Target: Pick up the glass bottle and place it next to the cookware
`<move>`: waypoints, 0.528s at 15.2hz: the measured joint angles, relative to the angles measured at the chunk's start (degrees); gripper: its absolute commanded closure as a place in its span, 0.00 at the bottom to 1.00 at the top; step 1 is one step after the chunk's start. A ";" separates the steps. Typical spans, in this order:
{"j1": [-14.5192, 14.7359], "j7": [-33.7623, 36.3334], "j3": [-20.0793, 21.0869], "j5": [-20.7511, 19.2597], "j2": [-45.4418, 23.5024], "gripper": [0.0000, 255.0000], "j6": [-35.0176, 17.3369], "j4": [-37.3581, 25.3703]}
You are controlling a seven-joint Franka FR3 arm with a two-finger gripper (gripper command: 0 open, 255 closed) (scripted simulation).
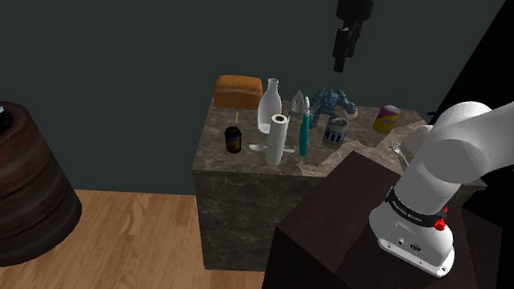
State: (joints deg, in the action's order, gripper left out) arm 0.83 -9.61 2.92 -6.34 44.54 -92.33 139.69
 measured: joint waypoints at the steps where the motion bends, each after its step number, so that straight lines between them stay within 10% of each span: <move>1: 0.00 0.00 0.00 0.00 0.00 0.00 0.00 0.00; 8: -1.46 -2.44 -3.12 -1.52 -12.61 0.00 -8.36 -3.67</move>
State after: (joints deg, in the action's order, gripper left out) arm -0.63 -12.05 -0.20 -7.86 31.93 -100.69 136.02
